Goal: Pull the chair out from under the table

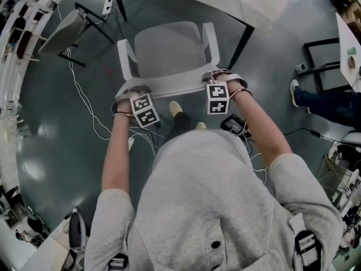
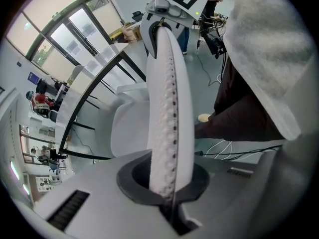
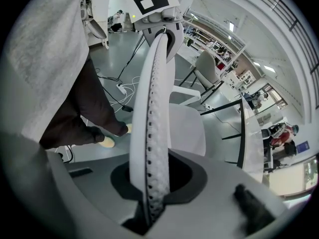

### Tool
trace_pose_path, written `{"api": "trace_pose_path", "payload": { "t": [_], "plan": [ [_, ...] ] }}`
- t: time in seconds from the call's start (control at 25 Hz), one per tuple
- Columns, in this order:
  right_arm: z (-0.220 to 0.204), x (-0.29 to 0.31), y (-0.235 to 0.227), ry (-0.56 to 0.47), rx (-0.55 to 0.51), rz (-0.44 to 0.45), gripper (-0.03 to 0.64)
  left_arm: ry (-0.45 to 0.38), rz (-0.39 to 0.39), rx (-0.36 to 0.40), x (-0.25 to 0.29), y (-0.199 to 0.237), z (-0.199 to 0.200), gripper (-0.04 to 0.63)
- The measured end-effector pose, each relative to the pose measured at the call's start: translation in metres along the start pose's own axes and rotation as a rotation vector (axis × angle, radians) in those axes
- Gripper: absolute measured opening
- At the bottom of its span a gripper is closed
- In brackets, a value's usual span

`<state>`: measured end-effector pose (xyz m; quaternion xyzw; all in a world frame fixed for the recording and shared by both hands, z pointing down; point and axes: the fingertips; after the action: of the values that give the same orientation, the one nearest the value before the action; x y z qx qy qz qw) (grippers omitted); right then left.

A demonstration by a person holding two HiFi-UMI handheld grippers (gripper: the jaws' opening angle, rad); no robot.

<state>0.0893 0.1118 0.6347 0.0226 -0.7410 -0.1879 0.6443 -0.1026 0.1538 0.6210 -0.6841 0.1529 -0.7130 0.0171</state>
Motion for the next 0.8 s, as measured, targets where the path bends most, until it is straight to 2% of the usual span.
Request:
{"api": "trace_pose_path", "payload": {
  "t": [0.8],
  "plan": [
    [-0.022, -0.029, 0.08, -0.012, -0.016, -0.011, 0.052, 0.008, 0.01, -0.018, -0.022, -0.085, 0.027, 0.018]
  ]
}}
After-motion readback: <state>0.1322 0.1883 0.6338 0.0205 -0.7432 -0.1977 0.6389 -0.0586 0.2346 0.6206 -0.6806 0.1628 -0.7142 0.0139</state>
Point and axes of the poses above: the fingertips, and each gripper's own axes: x forward along the fingers, y to its left, z out of its top, and after that the axes turned 6 degrees about y, right-handed
